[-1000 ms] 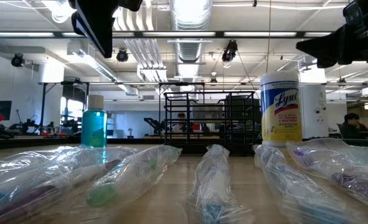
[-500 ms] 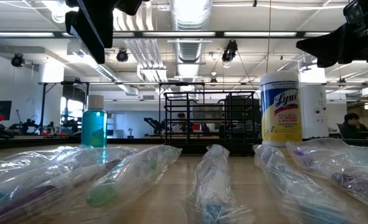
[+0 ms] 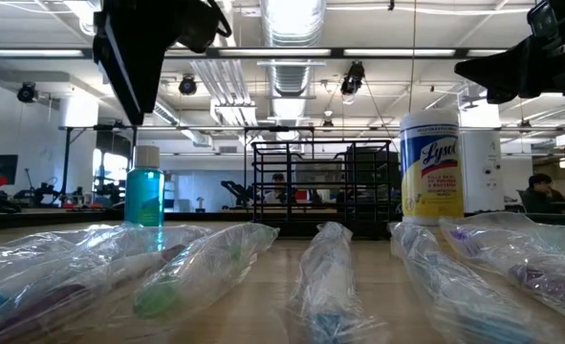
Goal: Pick & Place toothbrushing station
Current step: Put the blue mouthwash into the wire organizer
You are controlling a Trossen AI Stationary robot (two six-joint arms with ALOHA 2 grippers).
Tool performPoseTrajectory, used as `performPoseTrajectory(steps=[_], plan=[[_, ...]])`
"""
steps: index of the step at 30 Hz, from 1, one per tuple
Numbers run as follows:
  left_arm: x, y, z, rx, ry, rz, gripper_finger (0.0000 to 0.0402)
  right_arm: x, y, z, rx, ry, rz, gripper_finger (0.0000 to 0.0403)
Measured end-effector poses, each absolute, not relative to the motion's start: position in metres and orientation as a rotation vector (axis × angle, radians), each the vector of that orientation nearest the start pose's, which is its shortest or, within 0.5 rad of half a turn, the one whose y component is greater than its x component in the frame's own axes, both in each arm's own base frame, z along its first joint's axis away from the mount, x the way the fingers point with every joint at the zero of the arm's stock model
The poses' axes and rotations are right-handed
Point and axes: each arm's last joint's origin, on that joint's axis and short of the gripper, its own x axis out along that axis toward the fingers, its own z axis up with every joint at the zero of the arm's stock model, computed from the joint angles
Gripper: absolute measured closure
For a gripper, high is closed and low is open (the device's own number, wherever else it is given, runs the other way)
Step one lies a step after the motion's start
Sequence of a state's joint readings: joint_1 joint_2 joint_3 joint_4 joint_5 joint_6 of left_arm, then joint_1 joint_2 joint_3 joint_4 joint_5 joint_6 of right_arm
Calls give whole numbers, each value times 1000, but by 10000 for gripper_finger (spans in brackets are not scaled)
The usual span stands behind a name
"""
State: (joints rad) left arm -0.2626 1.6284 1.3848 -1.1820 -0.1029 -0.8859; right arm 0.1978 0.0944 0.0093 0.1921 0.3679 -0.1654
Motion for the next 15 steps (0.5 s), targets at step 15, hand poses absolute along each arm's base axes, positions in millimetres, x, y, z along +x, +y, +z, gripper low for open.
performPoseTrajectory(steps=[15], plan=[[302,-79,258,-460,1374,437,124,101,10,177,-135,-88,-178,394]])
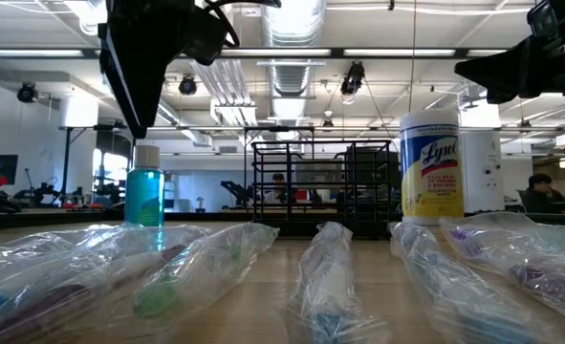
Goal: Pick & Place toothbrushing station
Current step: Put the blue mouthwash into the wire organizer
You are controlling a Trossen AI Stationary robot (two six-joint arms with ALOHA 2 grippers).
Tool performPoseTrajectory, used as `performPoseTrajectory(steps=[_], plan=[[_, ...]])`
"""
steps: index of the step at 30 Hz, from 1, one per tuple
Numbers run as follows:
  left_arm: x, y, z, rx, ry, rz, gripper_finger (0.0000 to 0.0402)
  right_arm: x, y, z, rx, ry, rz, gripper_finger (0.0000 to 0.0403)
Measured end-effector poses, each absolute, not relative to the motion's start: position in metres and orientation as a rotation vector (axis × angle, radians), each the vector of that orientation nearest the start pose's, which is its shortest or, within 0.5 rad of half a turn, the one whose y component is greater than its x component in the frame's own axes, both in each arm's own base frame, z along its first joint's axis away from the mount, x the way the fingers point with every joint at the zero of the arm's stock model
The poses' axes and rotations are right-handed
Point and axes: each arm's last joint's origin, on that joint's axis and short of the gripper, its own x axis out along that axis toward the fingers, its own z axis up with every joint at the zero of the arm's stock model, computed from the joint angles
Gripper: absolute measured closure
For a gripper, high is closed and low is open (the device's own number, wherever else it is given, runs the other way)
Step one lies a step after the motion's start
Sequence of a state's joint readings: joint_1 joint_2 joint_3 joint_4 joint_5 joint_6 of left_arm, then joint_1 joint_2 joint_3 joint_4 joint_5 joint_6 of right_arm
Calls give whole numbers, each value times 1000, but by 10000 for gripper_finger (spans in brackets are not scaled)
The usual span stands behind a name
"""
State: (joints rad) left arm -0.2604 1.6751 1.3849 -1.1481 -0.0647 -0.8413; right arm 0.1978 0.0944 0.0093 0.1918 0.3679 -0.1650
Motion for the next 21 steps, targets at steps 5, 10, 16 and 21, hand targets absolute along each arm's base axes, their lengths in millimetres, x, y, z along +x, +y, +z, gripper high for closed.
performPoseTrajectory(steps=[5,10,16,21], plan=[[306,-78,250,-473,1389,470,124,101,10,177,-123,-88,-177,394],[309,-77,247,-477,1391,479,124,101,10,177,-121,-88,-177,394],[313,-77,242,-468,1393,471,124,101,10,177,-121,-87,-177,394],[315,-77,240,-465,1394,468,124,101,10,177,-121,-87,-177,394]])
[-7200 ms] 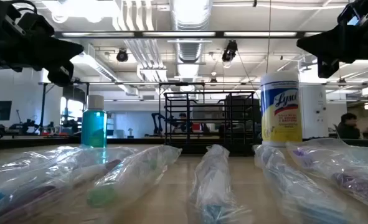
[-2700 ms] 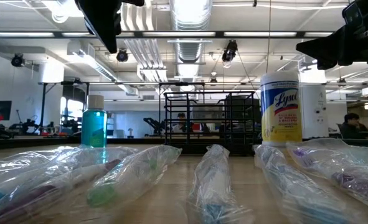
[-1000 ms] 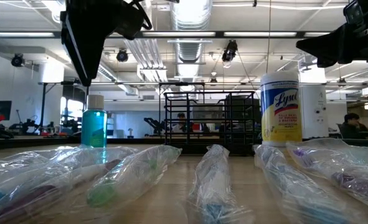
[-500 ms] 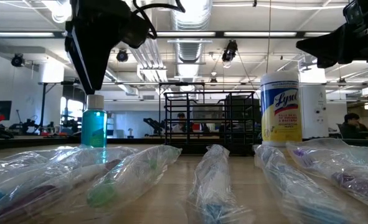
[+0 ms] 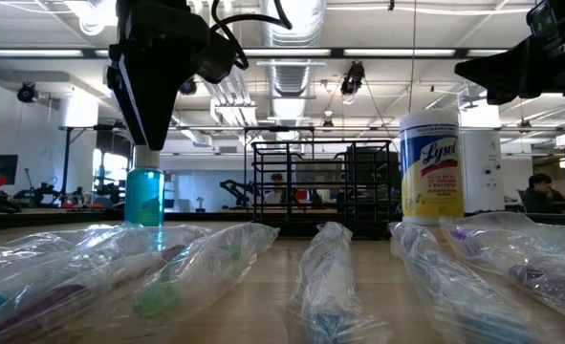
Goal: Pick & Place toothbrushing station
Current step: Put the blue mouthwash into the wire organizer
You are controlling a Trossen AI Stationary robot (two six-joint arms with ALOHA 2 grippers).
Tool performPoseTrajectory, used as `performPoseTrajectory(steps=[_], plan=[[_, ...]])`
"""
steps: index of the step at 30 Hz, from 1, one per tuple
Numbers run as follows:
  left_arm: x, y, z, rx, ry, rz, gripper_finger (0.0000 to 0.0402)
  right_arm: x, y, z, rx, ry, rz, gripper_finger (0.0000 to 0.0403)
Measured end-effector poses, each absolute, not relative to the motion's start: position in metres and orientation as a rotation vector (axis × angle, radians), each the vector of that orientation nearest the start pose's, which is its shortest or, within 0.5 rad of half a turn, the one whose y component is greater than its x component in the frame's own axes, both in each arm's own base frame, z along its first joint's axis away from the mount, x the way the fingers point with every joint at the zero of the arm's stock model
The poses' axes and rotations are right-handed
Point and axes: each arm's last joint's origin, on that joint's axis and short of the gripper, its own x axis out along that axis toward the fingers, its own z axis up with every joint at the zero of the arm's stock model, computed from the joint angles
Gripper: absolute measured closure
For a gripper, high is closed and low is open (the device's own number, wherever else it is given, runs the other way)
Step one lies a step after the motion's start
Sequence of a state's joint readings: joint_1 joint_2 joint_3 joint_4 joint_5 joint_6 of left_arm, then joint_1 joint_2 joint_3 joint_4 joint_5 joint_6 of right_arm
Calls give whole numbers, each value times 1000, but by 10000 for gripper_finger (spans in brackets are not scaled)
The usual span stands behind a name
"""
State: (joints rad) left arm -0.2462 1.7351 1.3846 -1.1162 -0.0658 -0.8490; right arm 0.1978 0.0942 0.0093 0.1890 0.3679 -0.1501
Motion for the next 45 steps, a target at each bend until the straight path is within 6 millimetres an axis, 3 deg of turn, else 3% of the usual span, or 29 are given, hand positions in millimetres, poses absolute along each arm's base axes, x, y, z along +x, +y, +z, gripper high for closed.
performPoseTrajectory(steps=[23,36,40,45], plan=[[309,-76,224,-459,1428,488,124,101,10,177,-121,-86,-177,394],[312,-77,228,-455,1410,465,126,101,10,177,-128,-85,-177,394],[312,-77,228,-456,1410,465,146,101,10,177,-128,-85,-177,394],[312,-77,228,-456,1408,463,200,101,10,177,-128,-85,-177,394]])
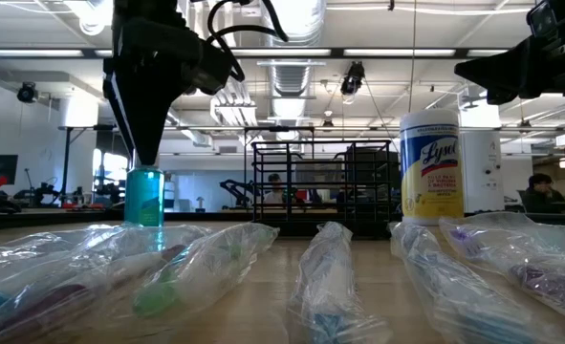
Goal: Pick & Place toothbrushing station
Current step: Put the blue mouthwash into the wire organizer
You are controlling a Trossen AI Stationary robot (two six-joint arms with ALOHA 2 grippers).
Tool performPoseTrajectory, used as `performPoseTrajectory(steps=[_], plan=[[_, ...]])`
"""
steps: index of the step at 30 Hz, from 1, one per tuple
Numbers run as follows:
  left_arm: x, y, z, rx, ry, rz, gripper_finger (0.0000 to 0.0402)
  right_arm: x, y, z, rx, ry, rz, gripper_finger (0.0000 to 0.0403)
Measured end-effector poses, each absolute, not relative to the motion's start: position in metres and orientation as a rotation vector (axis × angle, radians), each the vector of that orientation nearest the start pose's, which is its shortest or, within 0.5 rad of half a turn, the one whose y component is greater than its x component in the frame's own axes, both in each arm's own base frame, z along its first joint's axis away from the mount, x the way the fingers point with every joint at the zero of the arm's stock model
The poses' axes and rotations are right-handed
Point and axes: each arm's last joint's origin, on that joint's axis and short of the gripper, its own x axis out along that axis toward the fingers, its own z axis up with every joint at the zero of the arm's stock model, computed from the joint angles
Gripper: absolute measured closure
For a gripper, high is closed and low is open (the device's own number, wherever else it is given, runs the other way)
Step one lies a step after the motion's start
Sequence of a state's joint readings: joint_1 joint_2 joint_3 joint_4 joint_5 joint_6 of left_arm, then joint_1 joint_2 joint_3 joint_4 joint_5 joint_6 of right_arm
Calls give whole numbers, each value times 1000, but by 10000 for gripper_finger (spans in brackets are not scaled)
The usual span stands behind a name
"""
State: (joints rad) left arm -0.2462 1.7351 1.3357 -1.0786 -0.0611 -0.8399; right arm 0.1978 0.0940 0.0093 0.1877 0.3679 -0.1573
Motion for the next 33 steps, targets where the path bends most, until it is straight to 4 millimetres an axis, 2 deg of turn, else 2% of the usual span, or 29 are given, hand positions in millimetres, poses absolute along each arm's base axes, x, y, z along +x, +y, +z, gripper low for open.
performPoseTrajectory(steps=[9,19,25,33], plan=[[313,-77,228,-429,1402,430,302,101,10,177,-128,-85,-177,394],[312,-77,233,-387,1422,349,305,101,10,177,-128,-85,-178,394],[305,-76,269,-367,1309,261,305,101,10,177,-128,-86,-178,394],[275,-62,317,-348,1140,214,305,101,10,177,-130,-81,-177,394]])
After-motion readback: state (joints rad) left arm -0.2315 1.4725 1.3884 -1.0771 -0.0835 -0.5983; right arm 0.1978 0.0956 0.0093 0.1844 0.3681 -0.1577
